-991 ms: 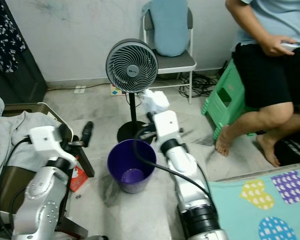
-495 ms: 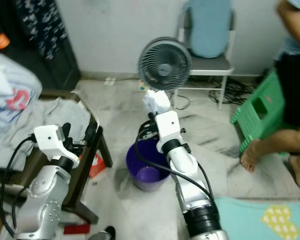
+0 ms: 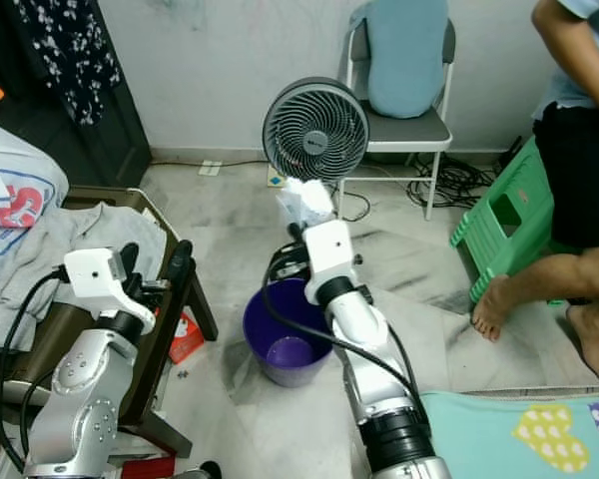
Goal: Clean up the room
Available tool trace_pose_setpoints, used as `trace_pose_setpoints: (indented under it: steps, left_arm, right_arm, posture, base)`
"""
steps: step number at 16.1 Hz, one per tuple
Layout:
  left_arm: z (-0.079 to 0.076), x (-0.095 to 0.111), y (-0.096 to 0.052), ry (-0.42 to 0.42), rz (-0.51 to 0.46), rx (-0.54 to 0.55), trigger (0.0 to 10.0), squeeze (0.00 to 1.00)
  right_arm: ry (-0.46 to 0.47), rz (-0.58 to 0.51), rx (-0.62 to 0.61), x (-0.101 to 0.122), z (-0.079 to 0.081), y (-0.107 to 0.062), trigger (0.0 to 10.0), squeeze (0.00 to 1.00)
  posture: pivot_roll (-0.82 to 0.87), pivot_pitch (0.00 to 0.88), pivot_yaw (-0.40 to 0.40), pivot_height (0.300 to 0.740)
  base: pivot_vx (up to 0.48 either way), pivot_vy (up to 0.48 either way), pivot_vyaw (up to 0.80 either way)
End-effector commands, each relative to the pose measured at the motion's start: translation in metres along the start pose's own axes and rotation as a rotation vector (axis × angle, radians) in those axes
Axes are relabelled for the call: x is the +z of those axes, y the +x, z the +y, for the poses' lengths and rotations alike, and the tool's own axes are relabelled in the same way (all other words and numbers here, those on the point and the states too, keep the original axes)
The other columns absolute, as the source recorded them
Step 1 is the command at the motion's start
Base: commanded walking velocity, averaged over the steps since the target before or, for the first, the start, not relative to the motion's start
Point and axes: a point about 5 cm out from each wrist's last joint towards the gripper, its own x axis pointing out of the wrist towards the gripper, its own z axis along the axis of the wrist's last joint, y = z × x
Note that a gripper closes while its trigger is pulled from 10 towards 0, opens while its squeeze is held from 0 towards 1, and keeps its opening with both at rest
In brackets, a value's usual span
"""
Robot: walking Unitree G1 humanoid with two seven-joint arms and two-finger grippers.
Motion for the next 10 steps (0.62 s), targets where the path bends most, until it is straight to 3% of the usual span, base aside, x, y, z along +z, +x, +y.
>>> trace_pose_setpoints:
  steps: [1, 10]
  left_arm:
    - [-0.0008, -0.0004, -0.0001, -0.002, -0.001, -0.011, 10.0, 0.00]
    - [-0.0016, -0.0012, 0.0019, -0.013, -0.003, -0.009, 10.0, 0.00]
  right_arm:
    - [-0.002, -0.010, 0.005, 0.0028, -0.0007, 0.0009, 10.0, 0.00]
    - [-0.029, -0.006, 0.000, 0.0025, -0.0047, 0.0003, 10.0, 0.00]
  posture:
    - [-0.05, 0.071, -0.027, 0.740]
    - [-0.06, 0.074, -0.030, 0.740]
  base:
    - [0.244, 0.000, 0.00]
    - [0.261, 0.000, 0.00]
